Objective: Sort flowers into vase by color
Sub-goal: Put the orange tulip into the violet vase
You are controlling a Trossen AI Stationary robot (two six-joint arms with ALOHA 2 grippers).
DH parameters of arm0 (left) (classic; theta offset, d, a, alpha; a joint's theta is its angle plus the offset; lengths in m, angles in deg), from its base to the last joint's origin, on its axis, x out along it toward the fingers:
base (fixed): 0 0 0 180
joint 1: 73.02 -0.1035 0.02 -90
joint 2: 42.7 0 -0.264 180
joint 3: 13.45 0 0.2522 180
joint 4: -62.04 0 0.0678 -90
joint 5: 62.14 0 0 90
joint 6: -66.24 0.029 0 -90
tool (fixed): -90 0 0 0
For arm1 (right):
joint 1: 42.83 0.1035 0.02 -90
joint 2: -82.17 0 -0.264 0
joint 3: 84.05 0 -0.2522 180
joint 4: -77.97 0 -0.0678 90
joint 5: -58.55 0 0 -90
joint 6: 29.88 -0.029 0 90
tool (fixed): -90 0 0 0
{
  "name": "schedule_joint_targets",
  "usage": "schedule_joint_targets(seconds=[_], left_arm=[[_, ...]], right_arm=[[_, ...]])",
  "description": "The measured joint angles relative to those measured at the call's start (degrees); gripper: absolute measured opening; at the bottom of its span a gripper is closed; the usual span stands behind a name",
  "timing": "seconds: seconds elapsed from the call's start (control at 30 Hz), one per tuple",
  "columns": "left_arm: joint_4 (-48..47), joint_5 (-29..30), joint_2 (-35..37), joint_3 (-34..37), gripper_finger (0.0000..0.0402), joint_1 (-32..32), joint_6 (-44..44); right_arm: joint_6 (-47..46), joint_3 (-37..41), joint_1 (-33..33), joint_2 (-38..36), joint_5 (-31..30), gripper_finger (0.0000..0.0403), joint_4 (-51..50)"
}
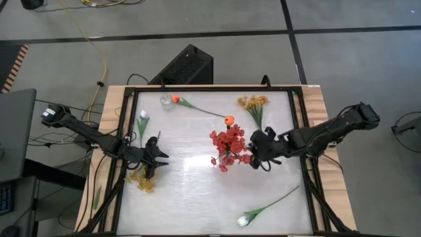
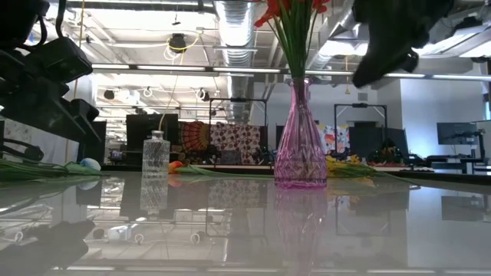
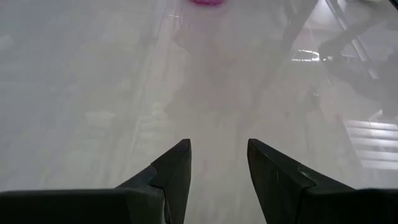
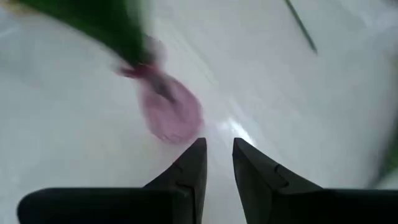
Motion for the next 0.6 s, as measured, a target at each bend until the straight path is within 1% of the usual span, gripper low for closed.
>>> schedule_joint_targets(seconds=[0.07, 0.13, 0.27, 0.37, 0.47, 0.53, 0.6], left_arm=[[0.06, 0.03, 0.00, 0.00, 0.0146, 0.00, -0.02], [0.04, 0.05, -0.01, 0.00, 0.0146, 0.00, 0.00], [0.09, 0.64, 0.00, 0.00, 0.0146, 0.01, 0.66], [0.11, 1.82, 0.00, 0.00, 0.0146, 0.01, 1.55], [0.01, 3.19, 0.00, 0.00, 0.0146, 0.01, 1.83], [-0.02, 4.22, 0.00, 0.00, 0.0146, 0.01, 2.01], [0.12, 5.74, -0.02, 0.00, 0.0146, -0.01, 2.76]], right_arm=[[-3.62, 0.00, -2.81, 0.00, 1.86, 0.0105, -3.80], [-4.52, 0.00, -6.55, 0.00, 4.05, 0.0105, -6.41], [-0.80, 0.00, -16.93, 0.00, 10.05, 0.0105, -5.48], [4.93, 0.00, -26.21, 0.00, 14.75, 0.0105, -1.73], [12.69, 0.00, -36.05, 0.84, 19.90, 0.0105, 4.72], [17.10, 0.00, -41.86, 2.75, 25.07, 0.0105, 10.56], [20.03, 0.00, -46.11, 6.47, 31.08, 0.0105, 17.68]])
